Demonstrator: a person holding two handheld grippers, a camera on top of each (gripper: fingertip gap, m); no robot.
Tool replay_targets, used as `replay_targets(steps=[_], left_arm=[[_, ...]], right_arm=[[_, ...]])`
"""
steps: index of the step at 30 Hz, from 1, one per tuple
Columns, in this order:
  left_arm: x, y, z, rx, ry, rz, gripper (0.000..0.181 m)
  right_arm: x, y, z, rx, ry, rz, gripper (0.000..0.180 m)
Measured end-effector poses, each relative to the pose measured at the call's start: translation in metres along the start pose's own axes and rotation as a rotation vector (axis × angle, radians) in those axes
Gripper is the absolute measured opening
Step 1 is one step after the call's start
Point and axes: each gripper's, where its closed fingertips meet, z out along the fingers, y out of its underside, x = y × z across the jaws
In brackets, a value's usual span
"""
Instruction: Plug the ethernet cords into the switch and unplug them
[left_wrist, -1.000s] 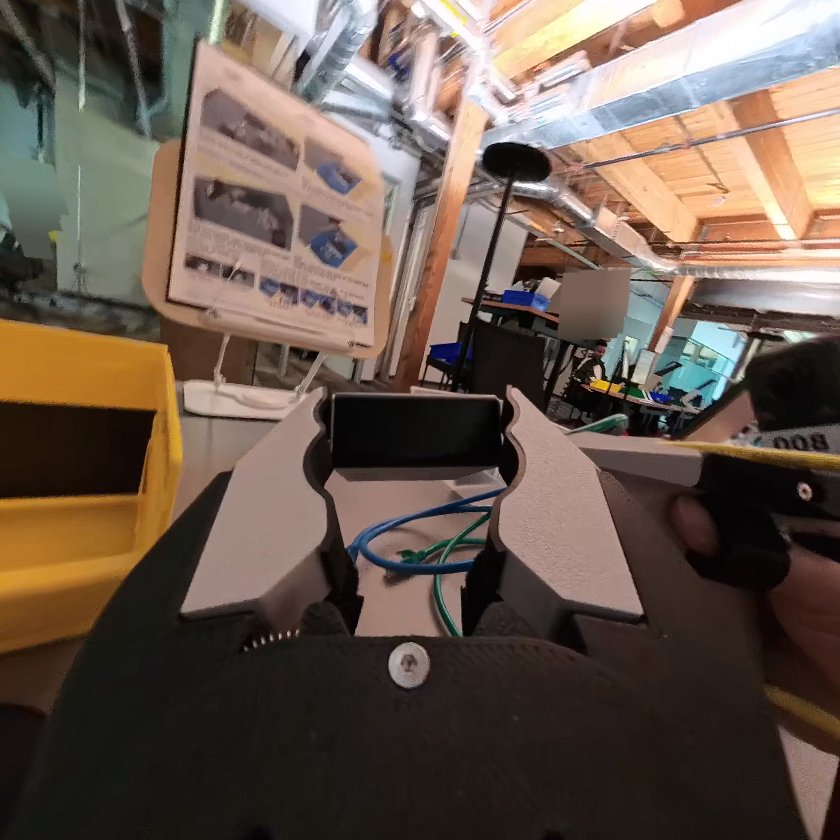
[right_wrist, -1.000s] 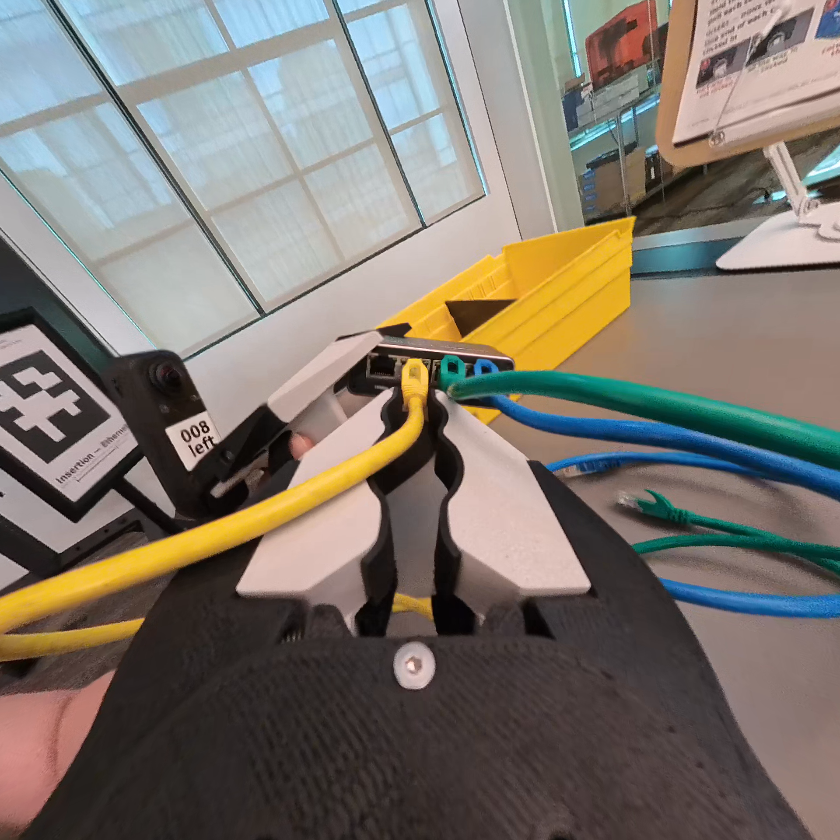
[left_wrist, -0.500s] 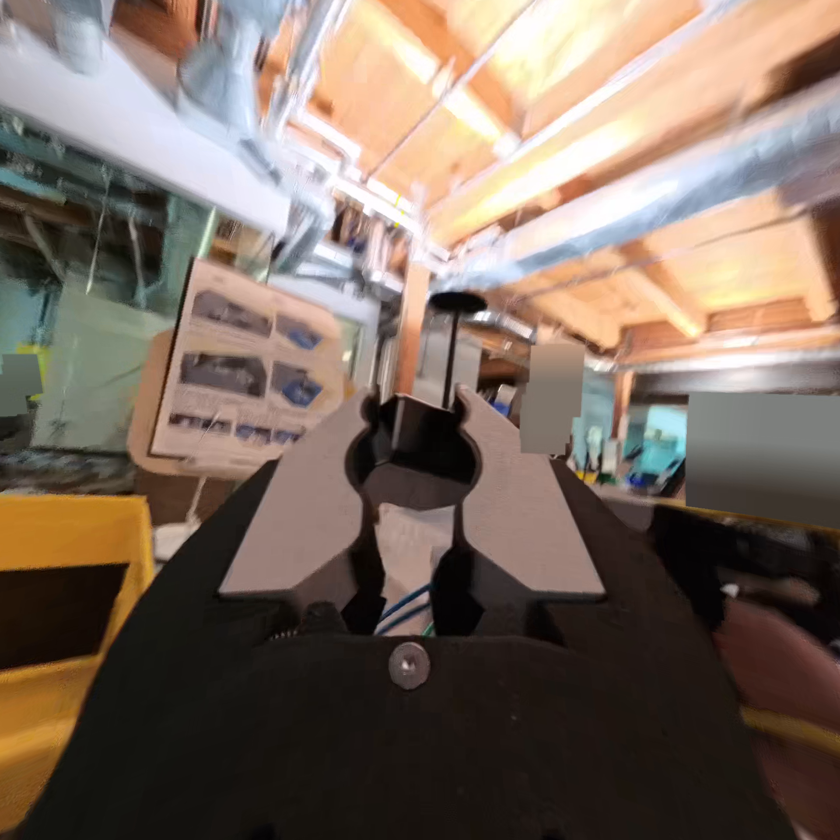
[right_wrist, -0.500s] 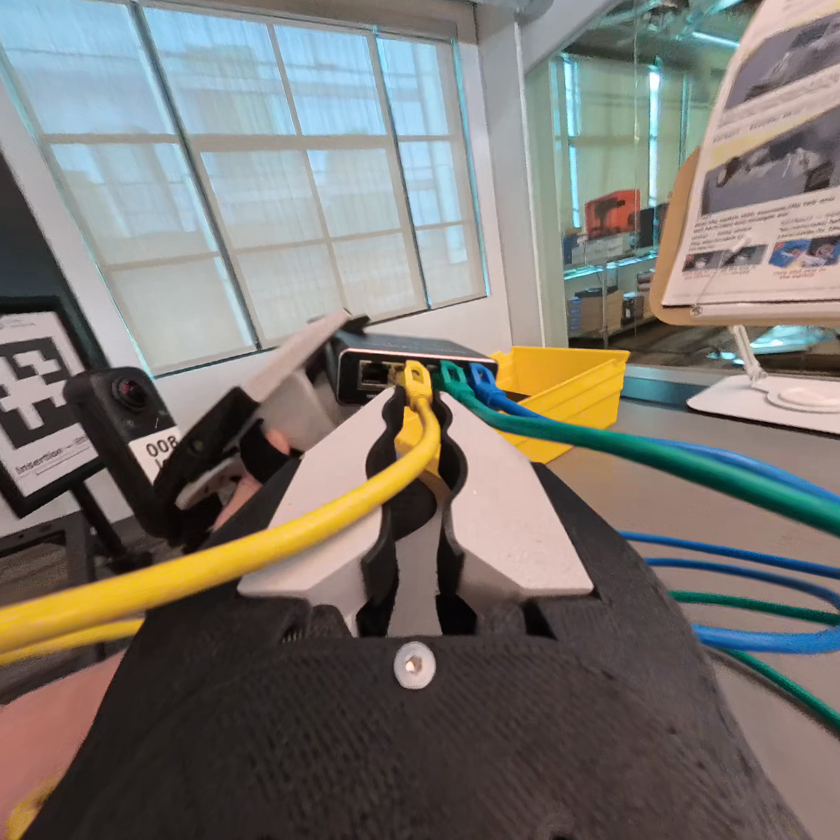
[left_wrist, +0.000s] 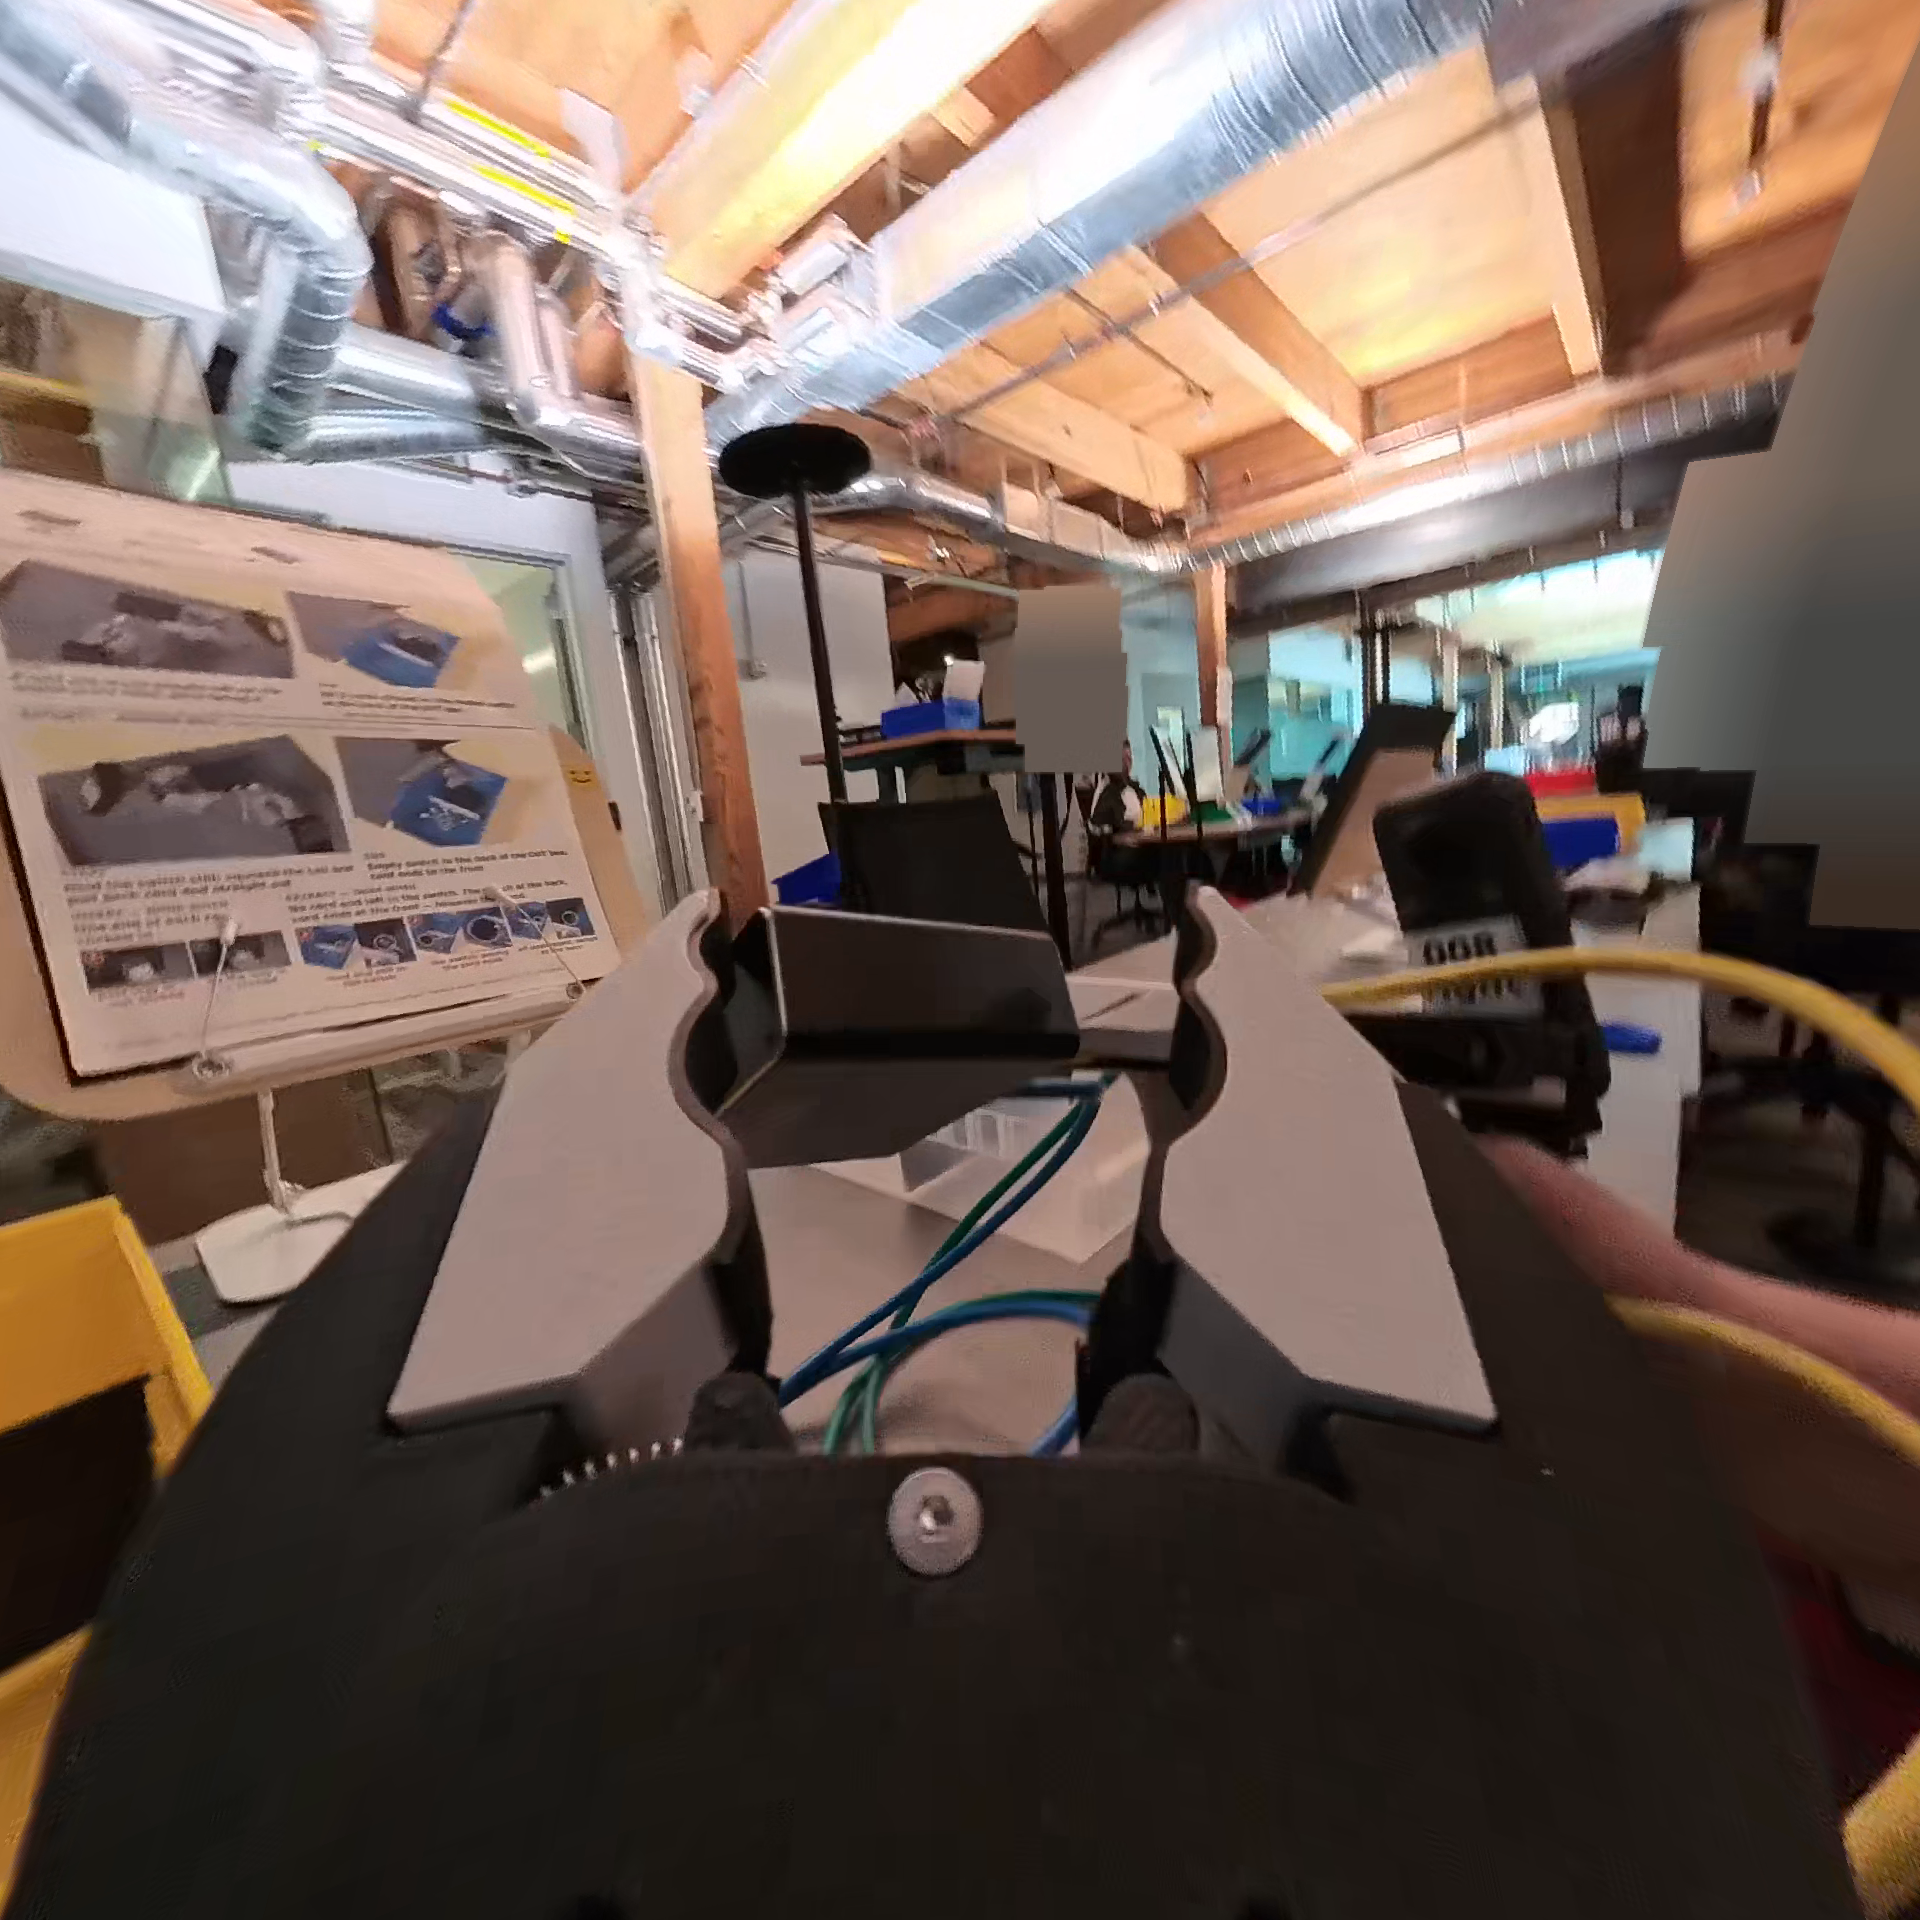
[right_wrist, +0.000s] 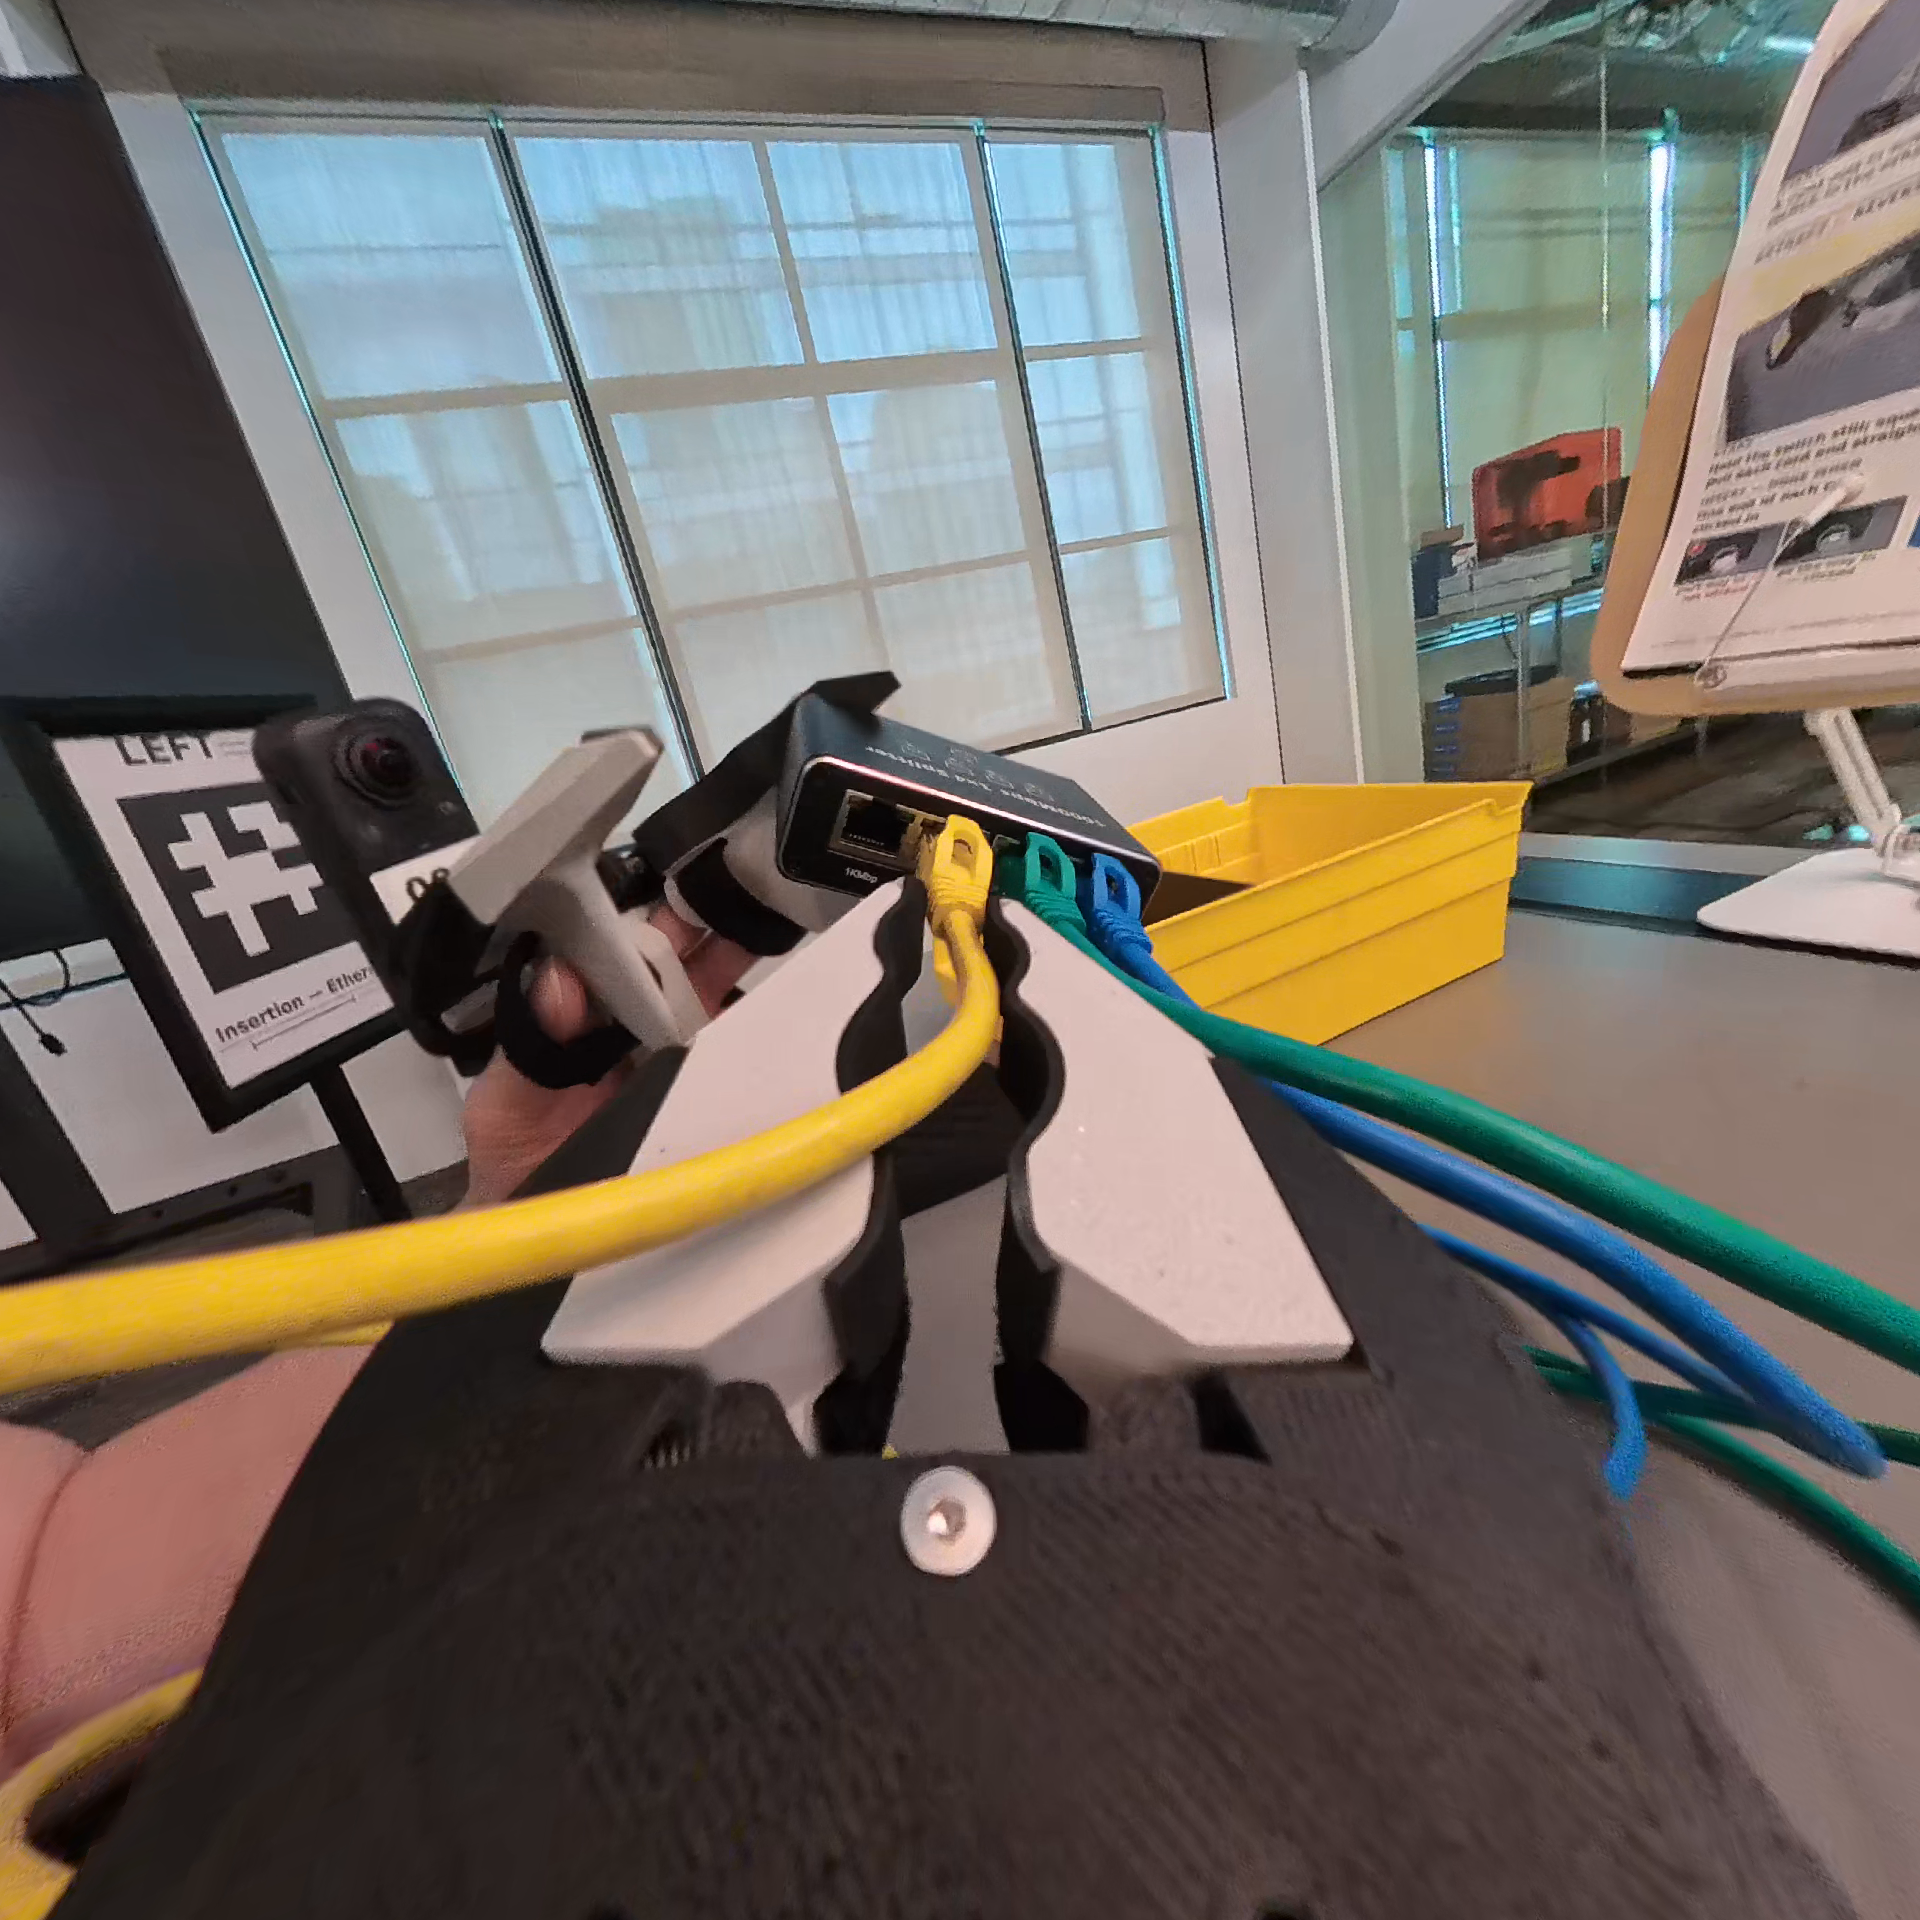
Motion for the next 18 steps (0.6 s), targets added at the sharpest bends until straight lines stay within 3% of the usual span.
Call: replay_targets(steps=[8, 13, 14, 15, 18], left_arm=[[0.011, 0.018, -0.002, -0.144, 0.006, 0.512, 0.091], [0.0, 0.028, -0.003, -0.226, -0.04, 0.862, 0.069], [-0.001, 0.032, -0.002, -0.256, -0.031, 0.907, 0.065], [-0.002, 0.037, -0.001, -0.285, -0.029, 0.953, 0.073], [0.001, 0.052, -0.002, -0.354, 0.043, 1.1, 0.057]], right_arm=[[-0.011, -0.01, -0.008, -0.013, -0.052, -0.137, 0.01], [-0.012, -0.011, -0.016, -0.043, -0.062, -0.19, 0.009], [-0.014, -0.009, -0.017, -0.061, -0.07, -0.206, 0.01], [-0.018, -0.005, -0.016, -0.094, -0.083, -0.235, 0.01], [-0.023, 0.006, -0.014, -0.181, -0.066, -0.369, 0.01]])
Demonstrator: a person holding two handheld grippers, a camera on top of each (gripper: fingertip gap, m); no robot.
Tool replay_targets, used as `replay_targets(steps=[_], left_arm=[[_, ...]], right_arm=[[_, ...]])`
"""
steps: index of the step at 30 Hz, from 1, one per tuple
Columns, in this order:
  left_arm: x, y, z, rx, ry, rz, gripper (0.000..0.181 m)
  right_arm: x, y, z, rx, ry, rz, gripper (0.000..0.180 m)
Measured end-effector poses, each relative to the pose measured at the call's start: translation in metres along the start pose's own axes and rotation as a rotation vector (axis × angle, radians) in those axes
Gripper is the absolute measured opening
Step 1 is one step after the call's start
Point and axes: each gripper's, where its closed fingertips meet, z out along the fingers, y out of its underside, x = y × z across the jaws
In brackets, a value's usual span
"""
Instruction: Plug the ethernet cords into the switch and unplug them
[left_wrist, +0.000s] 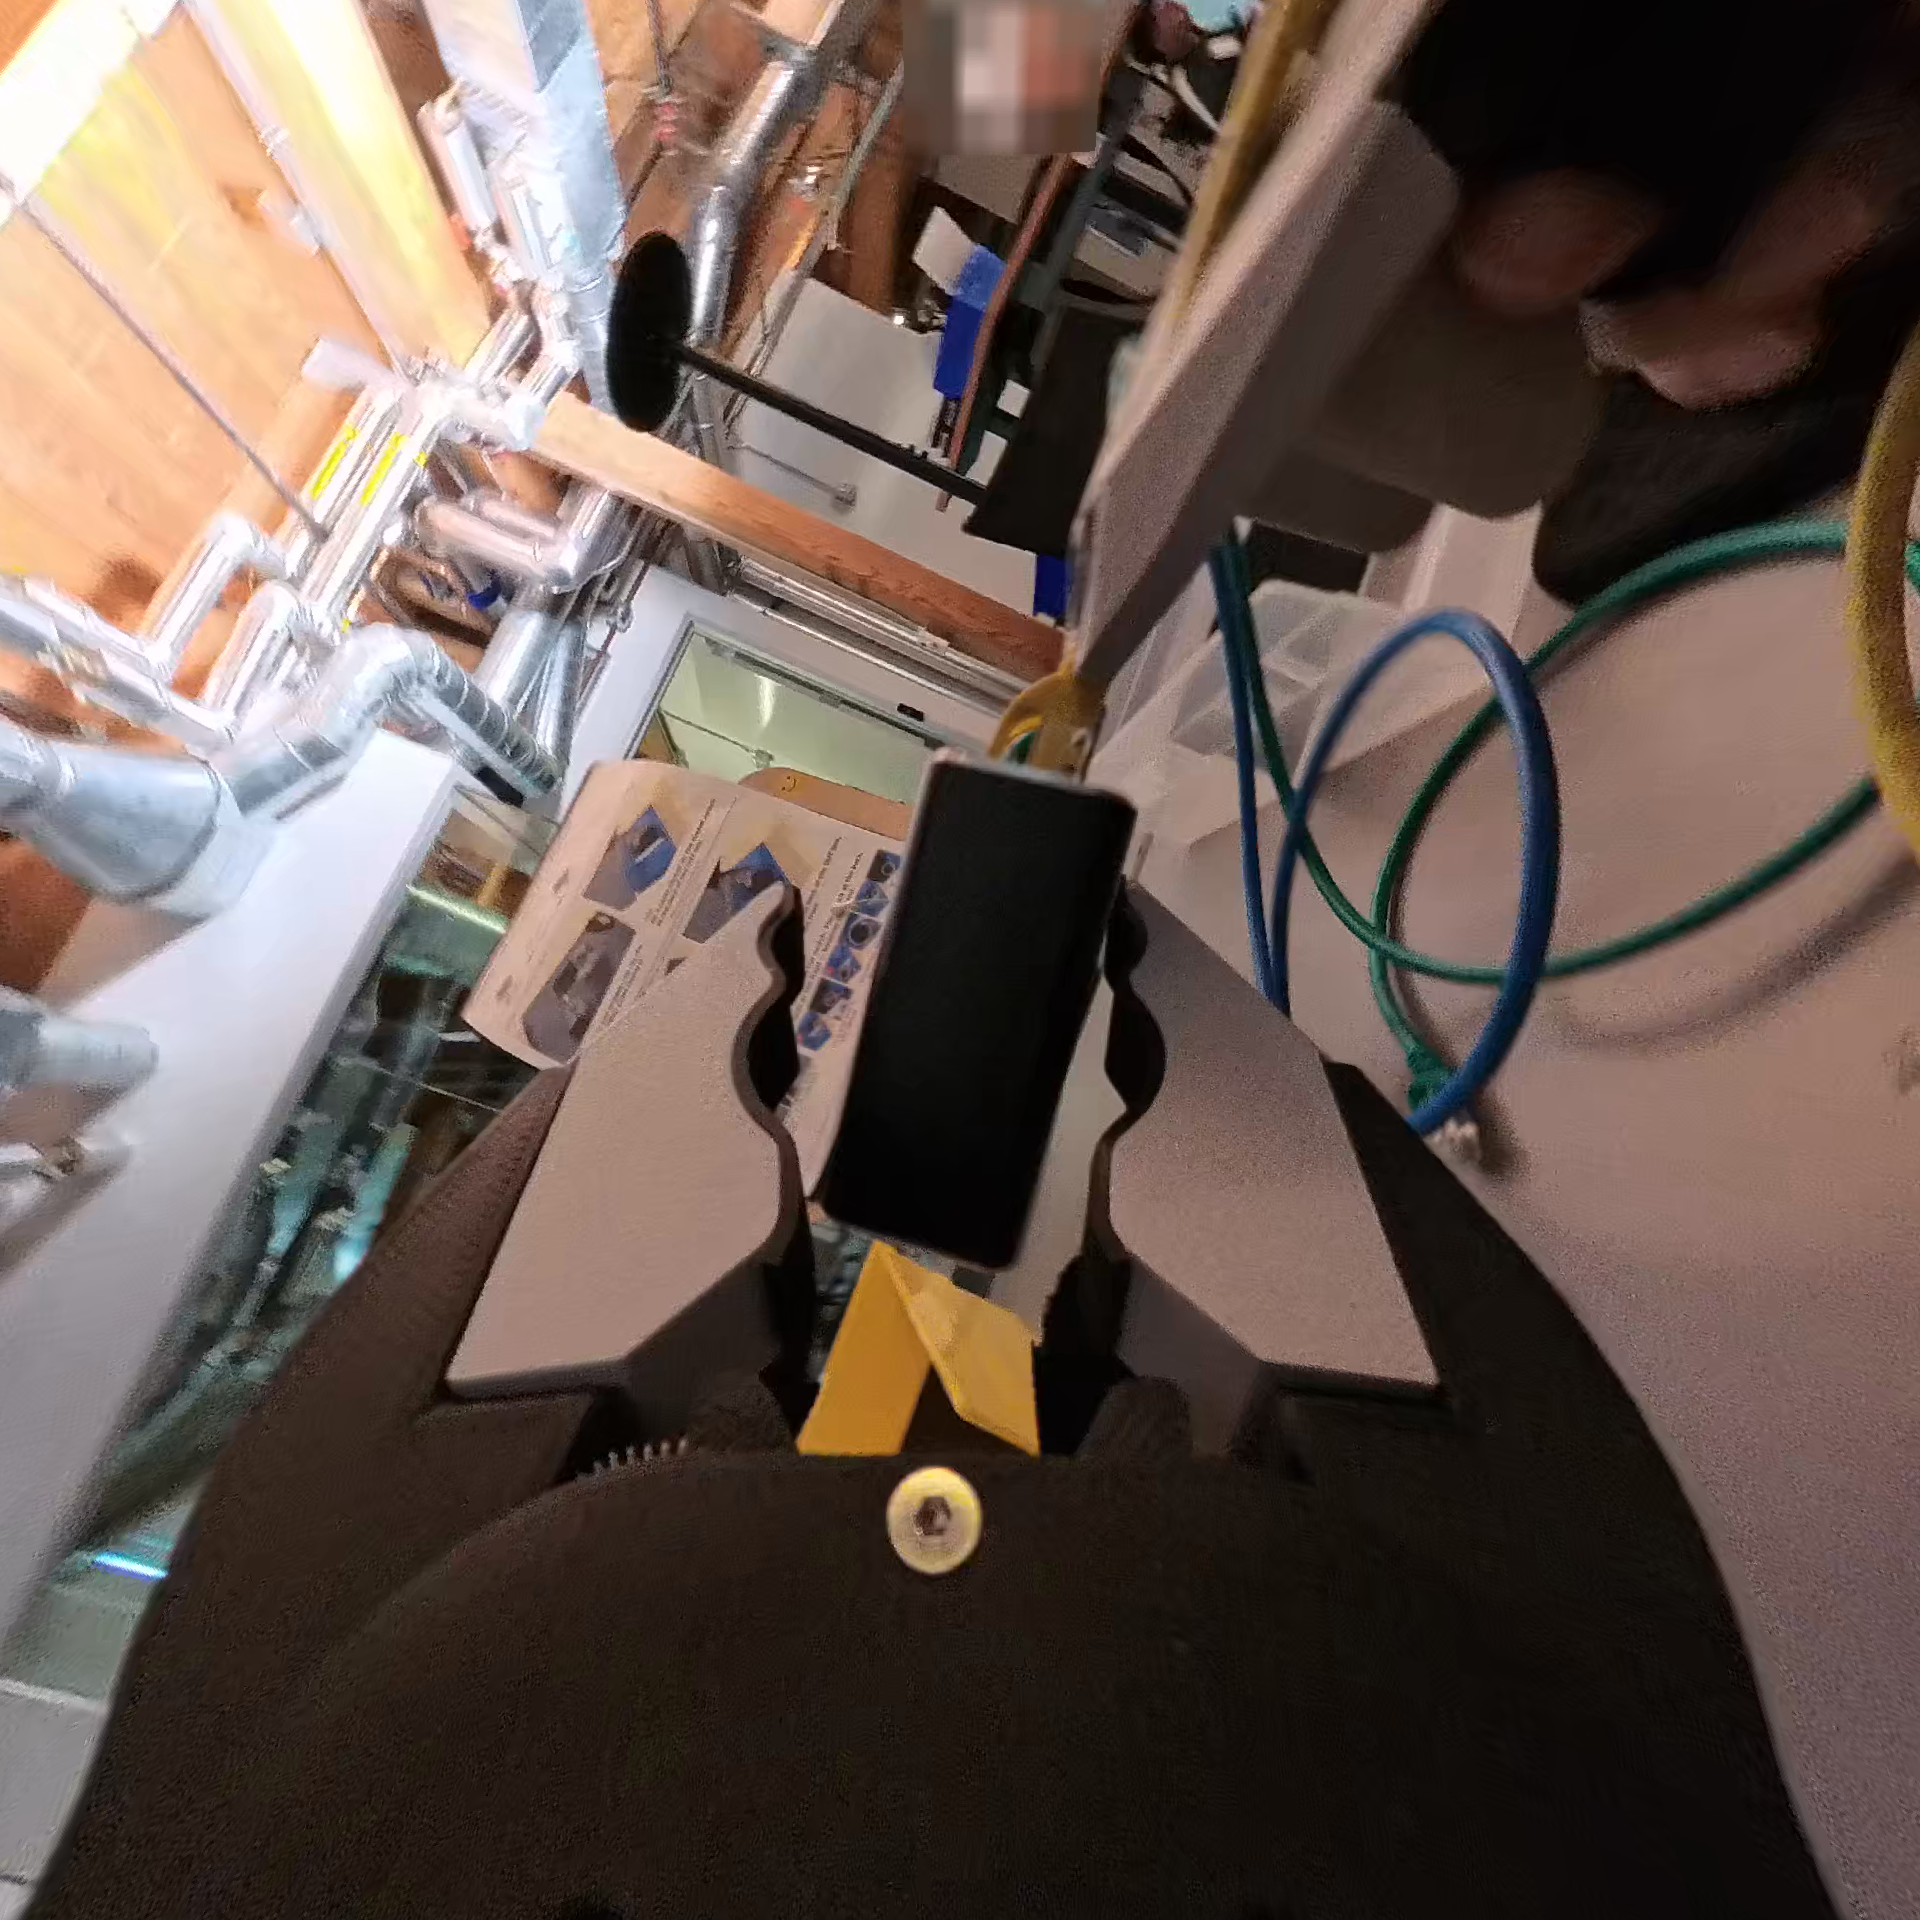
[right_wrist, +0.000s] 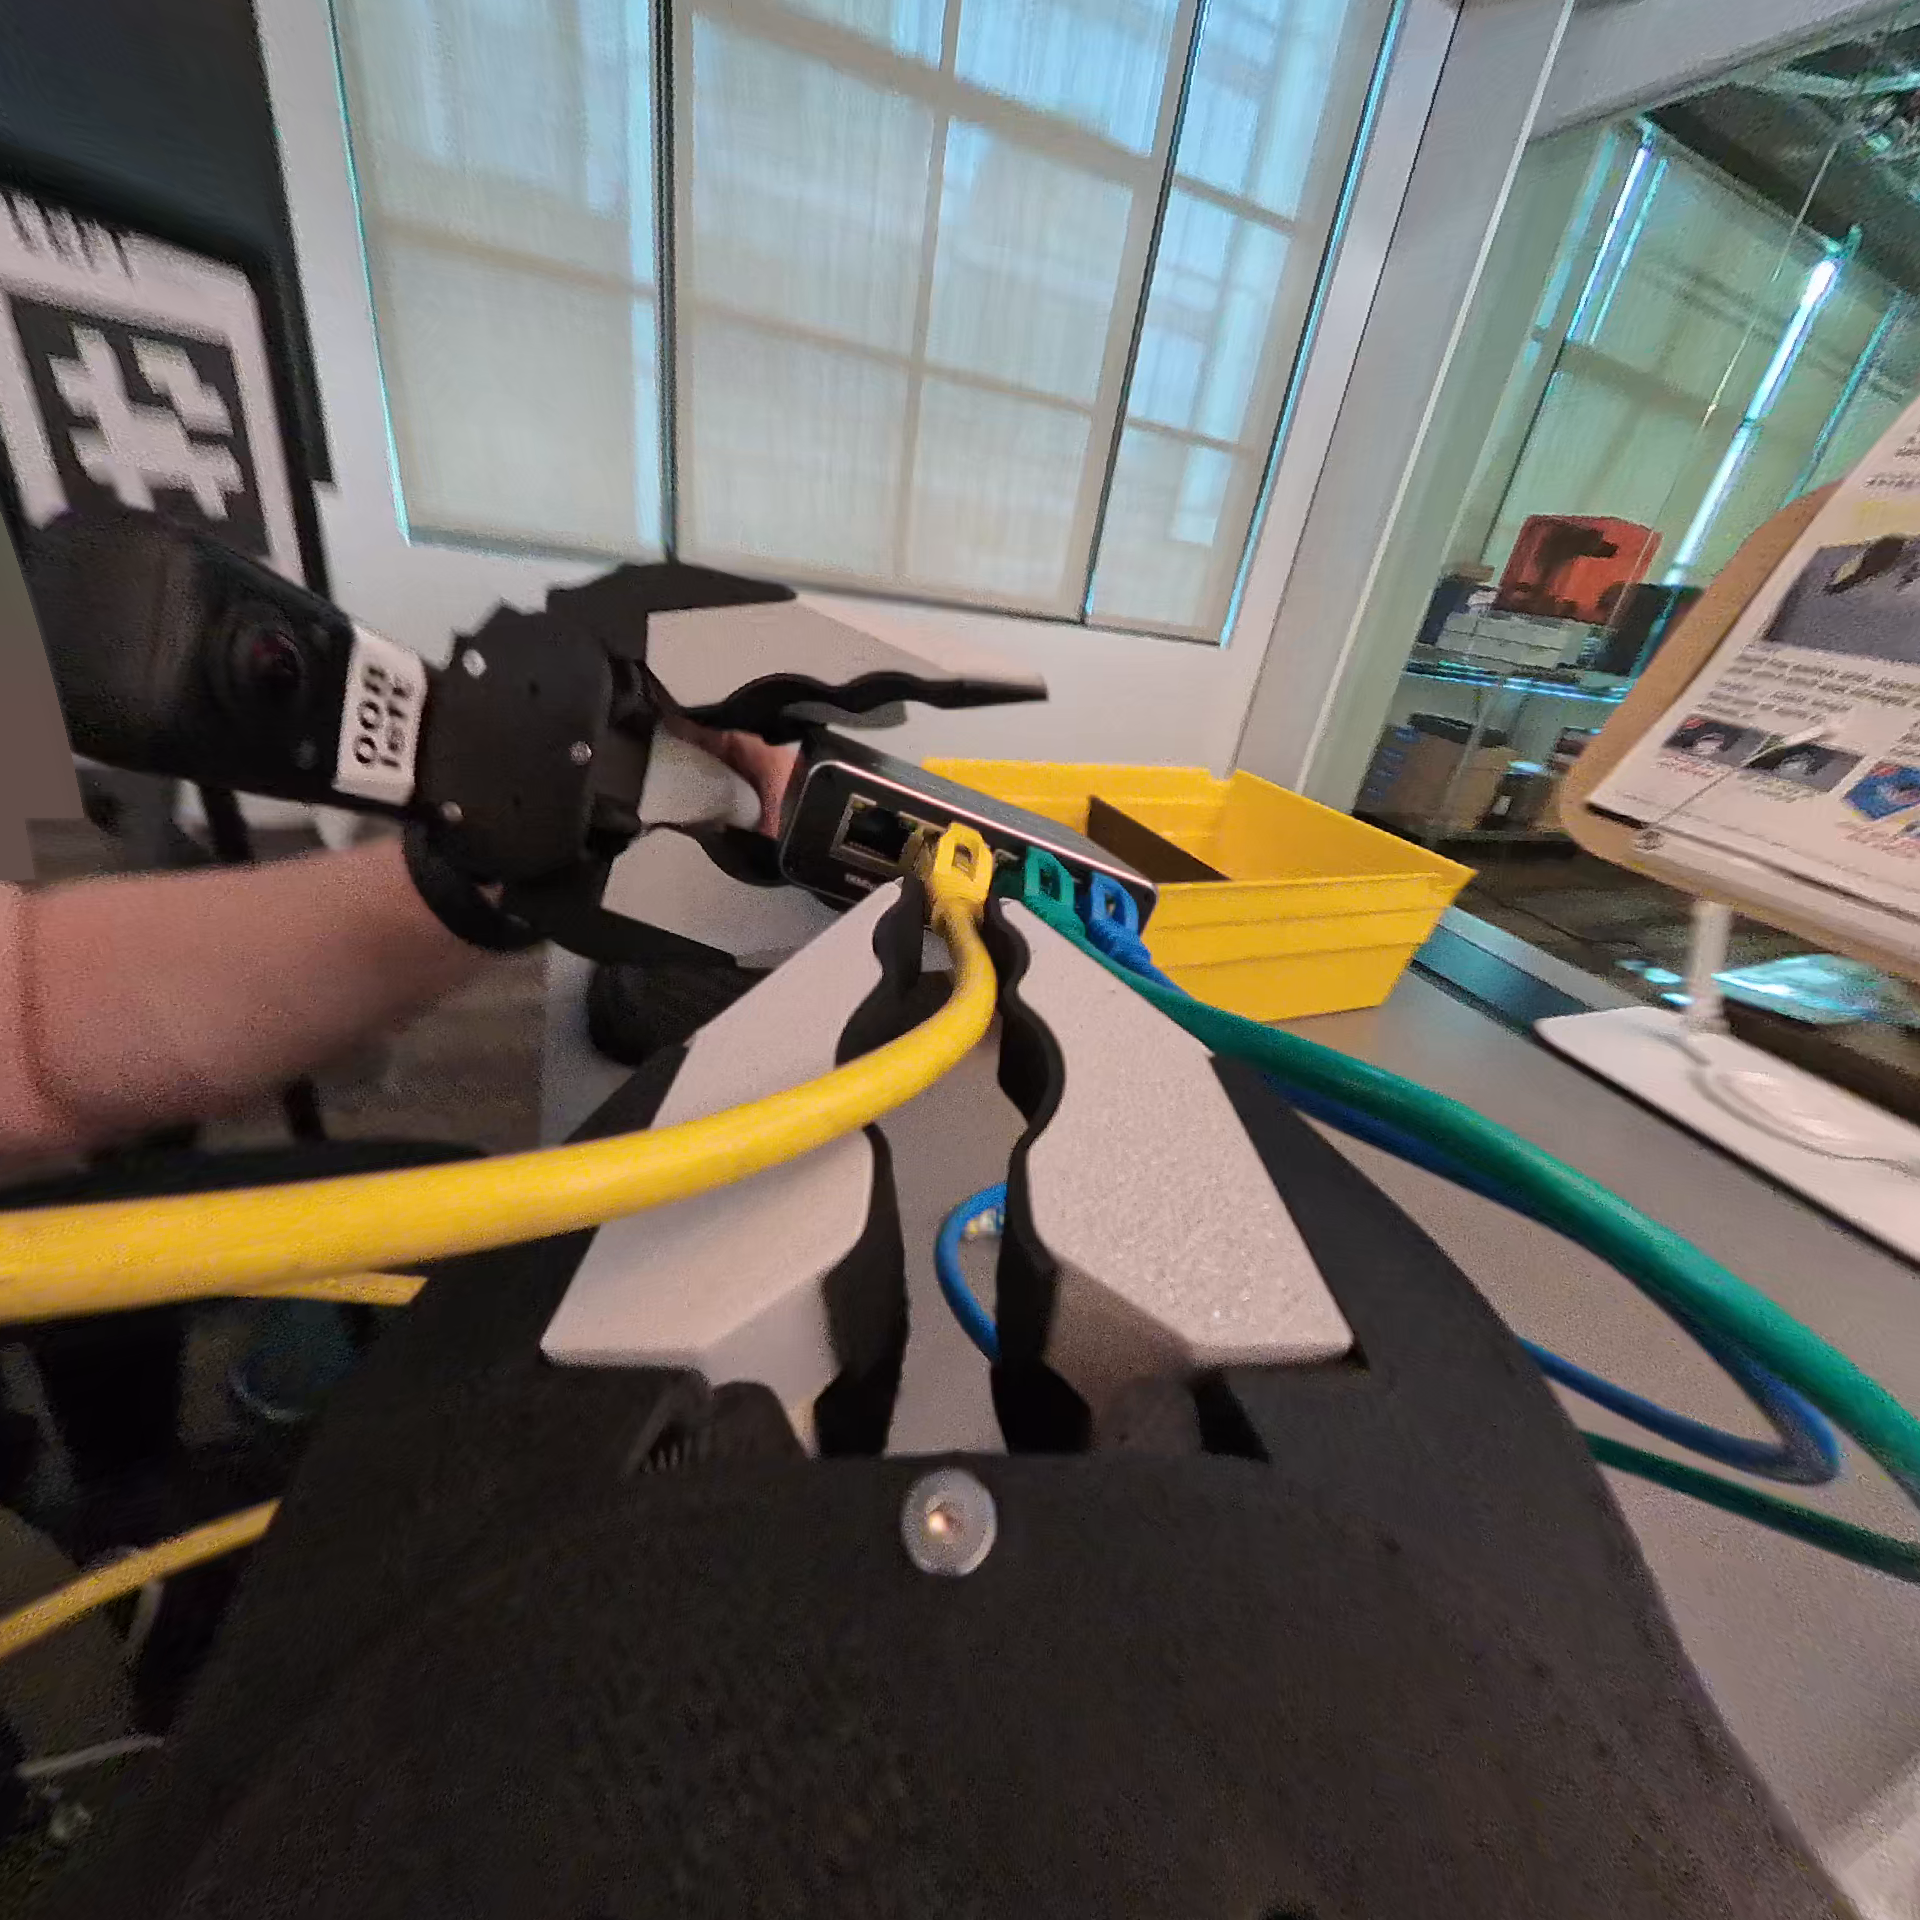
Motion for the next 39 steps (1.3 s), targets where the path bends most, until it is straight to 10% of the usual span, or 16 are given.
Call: replay_targets(steps=[10, 22, 39], left_arm=[[0.009, 0.005, 0.018, -0.08, 0.058, 0.242, 0.033], [-0.008, -0.043, 0.022, 0.03, 0.046, 0.385, 0.032], [-0.04, -0.053, 0.017, -0.007, -0.089, 0.408, 0.039]], right_arm=[[0.007, -0.001, 0.003, -0.201, 0.147, -0.347, 0.01], [0.011, -0.037, -0.017, -0.031, 0.085, -0.017, 0.01], [0.001, -0.061, -0.03, 0.152, 0.002, -0.076, 0.01]])
